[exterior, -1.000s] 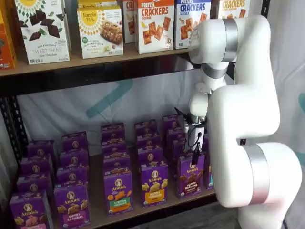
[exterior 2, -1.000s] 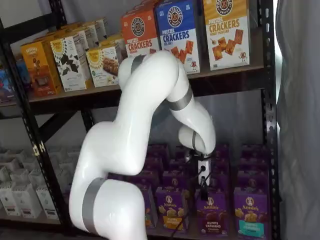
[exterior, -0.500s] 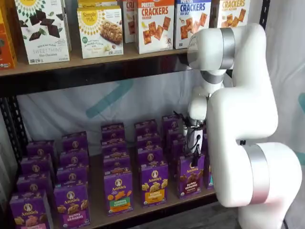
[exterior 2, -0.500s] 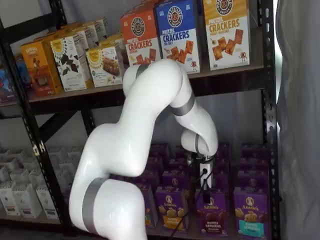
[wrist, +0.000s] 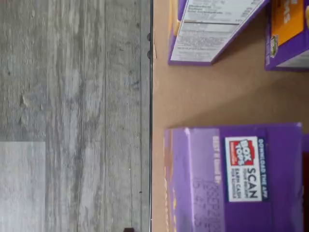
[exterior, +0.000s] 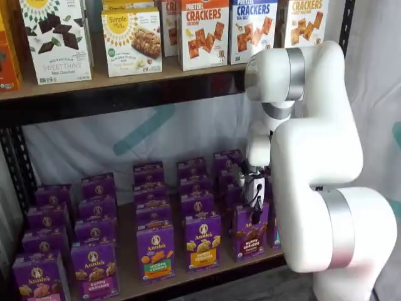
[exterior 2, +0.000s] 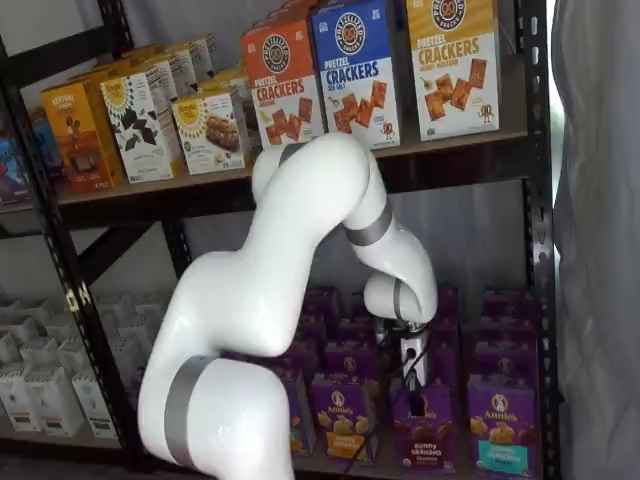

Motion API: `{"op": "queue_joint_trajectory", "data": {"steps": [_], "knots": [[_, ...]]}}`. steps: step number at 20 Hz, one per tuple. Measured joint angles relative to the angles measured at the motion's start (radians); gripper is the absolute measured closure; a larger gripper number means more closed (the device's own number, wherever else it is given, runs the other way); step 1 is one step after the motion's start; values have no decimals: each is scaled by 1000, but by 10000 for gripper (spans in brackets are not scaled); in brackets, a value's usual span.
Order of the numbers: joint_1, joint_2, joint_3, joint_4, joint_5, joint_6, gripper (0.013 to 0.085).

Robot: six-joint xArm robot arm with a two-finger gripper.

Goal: Pick up the purple box with a brown patch in the center, on the bottom shelf, the fifth box from the left

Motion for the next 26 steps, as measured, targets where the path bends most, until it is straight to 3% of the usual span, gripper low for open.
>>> {"op": "queue_joint_trajectory", "data": {"steps": [6, 8, 14, 18, 26], "knots": [[4, 28, -17, 7, -20, -3, 130], [5, 33, -23, 14, -19, -9, 210], [6, 44, -35, 7, -15, -1, 330], [6, 46, -39, -4, -10, 8, 330], [6, 43, -37, 3, -13, 3, 490]]}}
